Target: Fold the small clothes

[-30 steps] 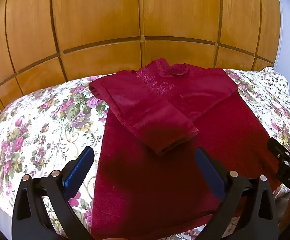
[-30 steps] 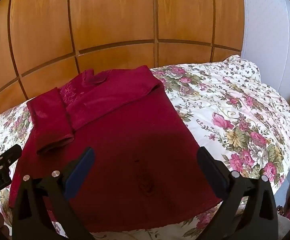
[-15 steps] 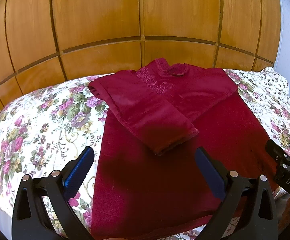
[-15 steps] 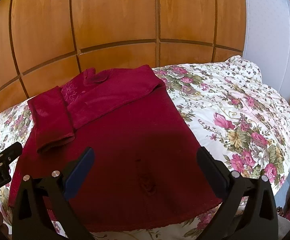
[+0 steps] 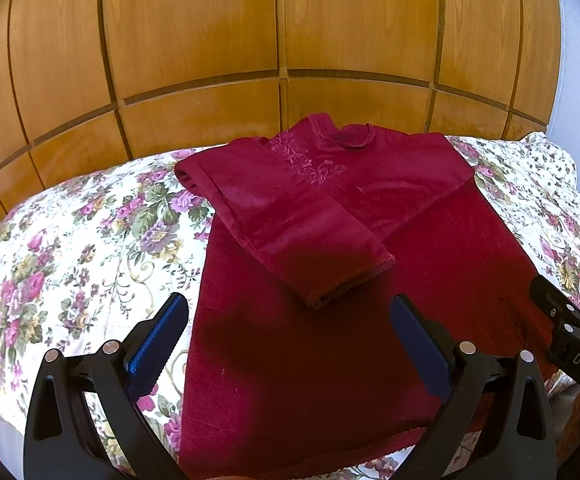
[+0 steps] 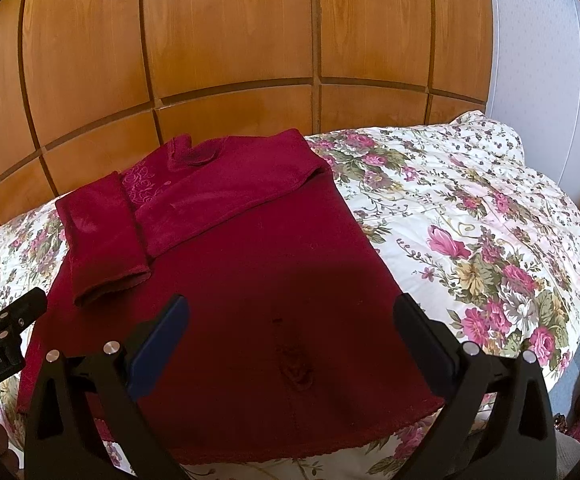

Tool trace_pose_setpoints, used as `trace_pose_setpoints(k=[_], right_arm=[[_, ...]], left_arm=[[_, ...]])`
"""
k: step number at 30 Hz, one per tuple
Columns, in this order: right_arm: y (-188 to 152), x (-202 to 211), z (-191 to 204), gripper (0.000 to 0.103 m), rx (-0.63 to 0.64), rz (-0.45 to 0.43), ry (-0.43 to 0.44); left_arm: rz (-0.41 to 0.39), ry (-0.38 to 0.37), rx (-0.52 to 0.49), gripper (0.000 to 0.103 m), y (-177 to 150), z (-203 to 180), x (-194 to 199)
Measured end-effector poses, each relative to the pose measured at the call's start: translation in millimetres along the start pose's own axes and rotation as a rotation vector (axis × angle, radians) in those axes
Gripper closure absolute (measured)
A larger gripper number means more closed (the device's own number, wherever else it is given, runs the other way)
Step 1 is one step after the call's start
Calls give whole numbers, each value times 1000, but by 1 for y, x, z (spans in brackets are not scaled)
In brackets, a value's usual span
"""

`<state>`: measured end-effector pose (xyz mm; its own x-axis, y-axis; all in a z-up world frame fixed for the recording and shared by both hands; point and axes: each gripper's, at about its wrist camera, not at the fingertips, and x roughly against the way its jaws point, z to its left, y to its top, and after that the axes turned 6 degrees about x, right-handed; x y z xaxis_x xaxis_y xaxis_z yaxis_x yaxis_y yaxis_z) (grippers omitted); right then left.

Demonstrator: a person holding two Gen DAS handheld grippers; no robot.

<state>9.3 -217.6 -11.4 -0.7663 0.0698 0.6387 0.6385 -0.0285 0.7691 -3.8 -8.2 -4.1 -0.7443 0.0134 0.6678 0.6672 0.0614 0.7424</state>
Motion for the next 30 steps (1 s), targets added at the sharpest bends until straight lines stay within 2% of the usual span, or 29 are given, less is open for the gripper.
trace_pose_setpoints(k=[30], right_arm=[[-1,-1,-1,2,-6,6,7]], left_arm=[[17,-5,7,3,-1,-1,-1]])
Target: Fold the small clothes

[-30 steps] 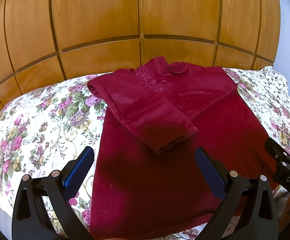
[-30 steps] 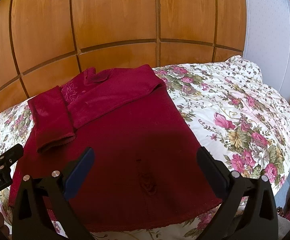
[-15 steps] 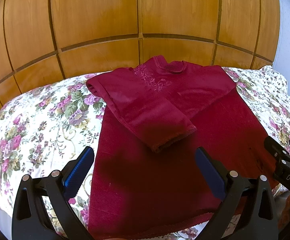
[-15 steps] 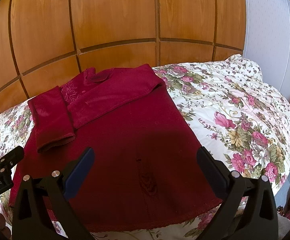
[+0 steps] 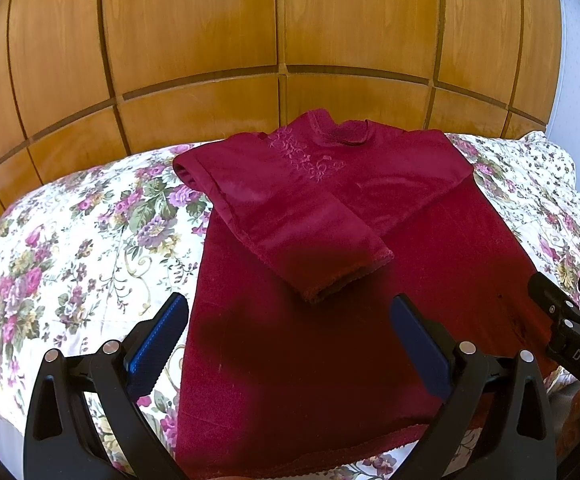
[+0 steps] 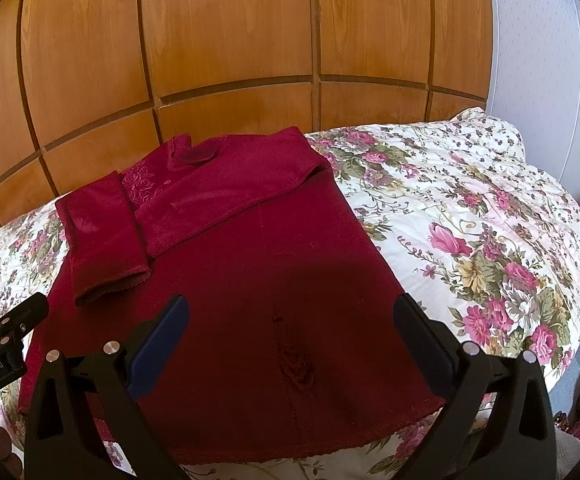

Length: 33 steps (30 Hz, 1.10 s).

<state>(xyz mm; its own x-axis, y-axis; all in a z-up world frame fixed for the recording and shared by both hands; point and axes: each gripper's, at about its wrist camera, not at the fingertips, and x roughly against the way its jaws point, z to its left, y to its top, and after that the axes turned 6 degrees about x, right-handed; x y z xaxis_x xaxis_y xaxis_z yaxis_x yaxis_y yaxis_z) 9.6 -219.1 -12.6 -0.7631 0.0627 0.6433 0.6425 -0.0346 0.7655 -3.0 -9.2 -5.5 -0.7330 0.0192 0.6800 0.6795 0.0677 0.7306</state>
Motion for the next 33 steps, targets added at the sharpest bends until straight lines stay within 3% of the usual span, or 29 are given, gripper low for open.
trace_pose_setpoints(k=[15,19,21,27,31,33], right_arm=[[1,-3,-5,2,-16,21,10],[6,-11,-17,2,-22,43,52],[9,-15,-32,2,-32,46,64],[10,-24,-101,2,-230,103,31],[-5,-37,-134,2,-418,198,97],[-10,-46,-140,2,-464,246,126]], left_arm=[[47,-23,9,3,-4,8,-12],[174,-214,22,3,-8,22,-34],[229,-218,93,3,-10,39,-46],[218,-199,201,3,-12,80,-54],[169,-171,205,3,-19,100,-54],[188,-189,208,3,-26,106,-58]])
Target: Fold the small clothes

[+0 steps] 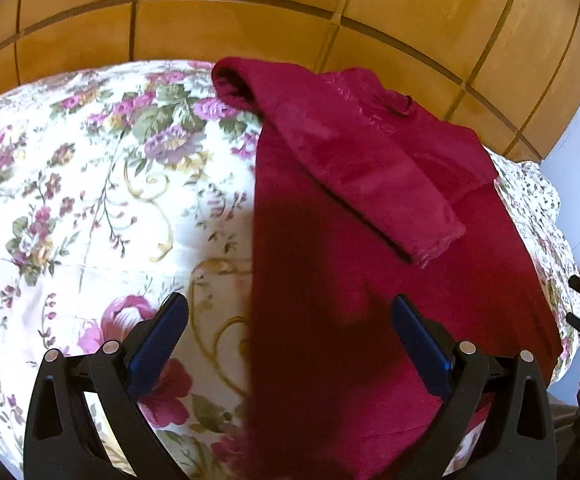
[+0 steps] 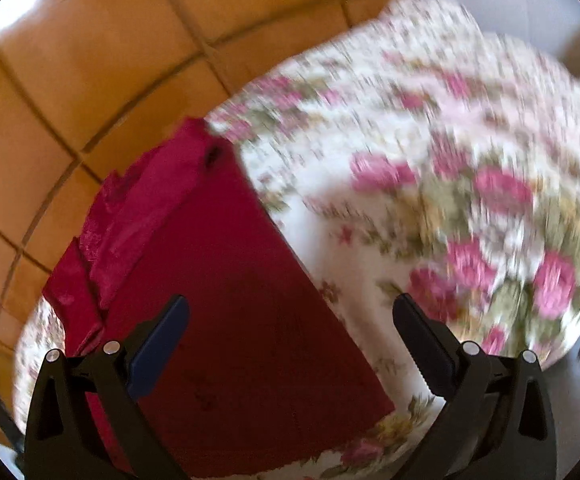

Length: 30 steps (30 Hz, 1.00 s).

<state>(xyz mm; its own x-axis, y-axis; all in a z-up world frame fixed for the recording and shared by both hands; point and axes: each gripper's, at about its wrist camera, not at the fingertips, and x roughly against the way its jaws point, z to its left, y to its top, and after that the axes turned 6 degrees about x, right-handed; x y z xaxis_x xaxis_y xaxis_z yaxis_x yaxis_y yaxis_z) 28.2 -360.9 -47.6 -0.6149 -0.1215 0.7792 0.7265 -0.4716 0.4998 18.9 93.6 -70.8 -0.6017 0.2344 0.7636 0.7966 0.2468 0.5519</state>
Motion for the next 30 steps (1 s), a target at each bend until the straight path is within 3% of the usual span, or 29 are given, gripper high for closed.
trace_pose_setpoints(k=[3,6,11,13,15,17,19,26,30], right_arm=[[-5,-11,-9,2,-34,69,36],[-11,-19,-16,15,-45,113,12],[-17,-17,-14,33,-20,102,-31],[-19,-17,-12,47,7,103,-53],[-19,-17,-10,60,23,101,-46],[-20,-17,-9,76,31,104,-12],[-20,-17,-5,93,39,109,17],[-29,13,1,95,79,71,65],[-36,30,4,95,98,56,62]], left_arm=[[36,-49,16,3,-5,10,-5],[18,-72,-21,3,-10,8,-1],[17,-104,-79,6,-21,0,4],[21,-97,-103,17,-24,-3,4],[22,-70,-142,39,-27,-5,4],[37,-79,-201,79,-28,-9,5],[35,-102,-214,93,-29,-9,14],[-27,-214,-200,100,-20,5,67],[-15,-257,-147,100,-20,20,83]])
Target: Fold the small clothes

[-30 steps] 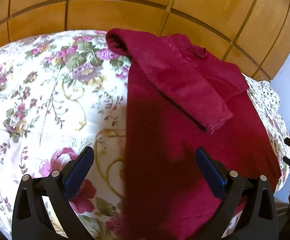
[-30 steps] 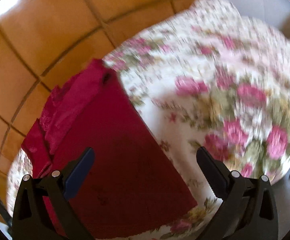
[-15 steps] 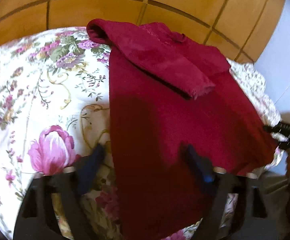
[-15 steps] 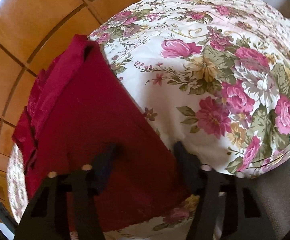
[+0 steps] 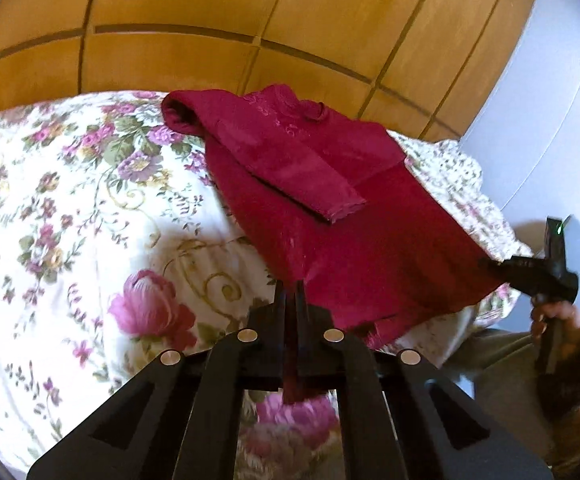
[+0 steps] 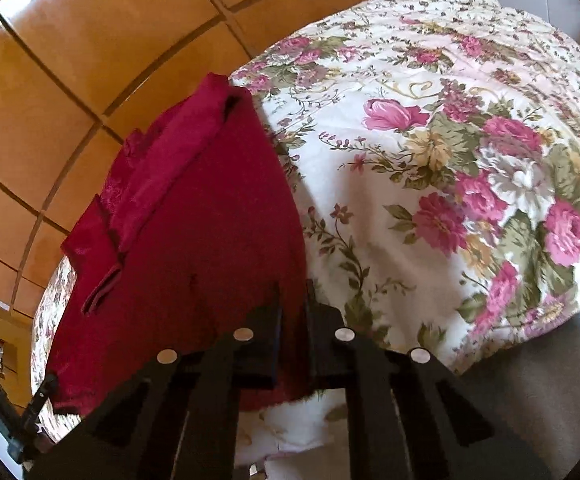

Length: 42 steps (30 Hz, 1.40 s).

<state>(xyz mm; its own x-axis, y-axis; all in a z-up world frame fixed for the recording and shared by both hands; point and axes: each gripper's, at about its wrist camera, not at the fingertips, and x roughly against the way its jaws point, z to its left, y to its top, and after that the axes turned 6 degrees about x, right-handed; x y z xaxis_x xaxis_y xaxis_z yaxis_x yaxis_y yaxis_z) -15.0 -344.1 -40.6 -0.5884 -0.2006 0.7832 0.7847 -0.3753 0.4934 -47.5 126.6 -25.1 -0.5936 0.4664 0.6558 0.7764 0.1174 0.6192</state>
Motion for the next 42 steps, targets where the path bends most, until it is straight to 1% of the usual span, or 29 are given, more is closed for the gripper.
trace_pose_setpoints(k=[2,4,5,6,7,8,9,10,11,13,16,17,18,19,20,21,22,23,24,26,29,32,35,37,38,39,40,41,42], right_arm=[[-3,3,-1,95,6,4,-22],[-5,-2,-8,94,-14,24,-51],[-6,-7,-12,91,-30,42,-60],[-7,-9,-14,84,-42,46,-74],[-7,-9,-16,59,-53,29,-102],[-7,-6,-16,48,-52,7,-114],[-6,-2,-15,41,-44,-27,-129],[-4,2,-12,41,-29,-53,-138],[-1,4,-8,41,-4,-76,-136],[2,-2,-2,41,25,-65,-117],[1,-24,-9,42,-4,17,-113],[-1,-30,-13,42,-20,41,-119],[-1,-38,-19,43,-49,68,-115],[-1,-41,-22,44,-67,77,-108],[0,-43,-23,49,-75,80,-107],[1,-43,-20,63,-53,80,-115],[1,-41,-16,95,-17,75,-109],[1,-39,-10,96,12,75,-70],[1,-36,-6,96,29,72,-61],[0,-22,2,96,77,37,-83],[-3,2,8,96,71,13,-32],[-13,14,15,96,113,29,-41],[-22,-2,5,94,92,130,-50],[-22,-9,3,88,80,148,-71],[-18,-6,6,83,85,122,-62],[-14,-3,8,56,88,96,-60],[-9,-1,11,45,93,70,-72],[0,1,15,40,111,41,-98],[8,0,18,40,125,31,-110]], left_arm=[[20,13,-9,100,-3,5,-2],[69,68,-25,100,-10,10,-16],[92,76,-5,100,-13,14,-21],[114,74,21,94,-16,19,-26],[148,61,72,77,-17,27,-32],[166,54,128,45,-18,34,-36],[157,46,162,38,-18,39,-35],[102,20,213,31,-17,46,-29],[48,3,245,30,-15,50,-24],[25,-4,249,27,-10,51,-26],[59,-26,220,27,-7,46,-47],[98,-46,208,27,-8,44,-59],[113,-23,184,27,-10,39,-68],[87,15,149,38,-9,31,-70],[84,28,118,71,-10,26,-71],[120,12,68,94,-10,18,-76],[119,18,54,96,-8,15,-76],[95,12,44,96,-7,12,-70],[69,-6,31,96,-4,9,-61],[15,-18,-8,97,3,2,-38],[-37,-35,-37,98,14,0,-2],[-18,-26,-55,98,11,5,10],[92,30,-80,98,-5,15,-15],[175,44,-31,98,-14,27,-35],[188,32,13,98,-14,34,-39],[187,-2,76,98,-10,43,-39],[174,-24,120,90,-6,49,-38],[157,-32,146,65,-3,53,-35],[118,-27,180,49,4,58,-32]])
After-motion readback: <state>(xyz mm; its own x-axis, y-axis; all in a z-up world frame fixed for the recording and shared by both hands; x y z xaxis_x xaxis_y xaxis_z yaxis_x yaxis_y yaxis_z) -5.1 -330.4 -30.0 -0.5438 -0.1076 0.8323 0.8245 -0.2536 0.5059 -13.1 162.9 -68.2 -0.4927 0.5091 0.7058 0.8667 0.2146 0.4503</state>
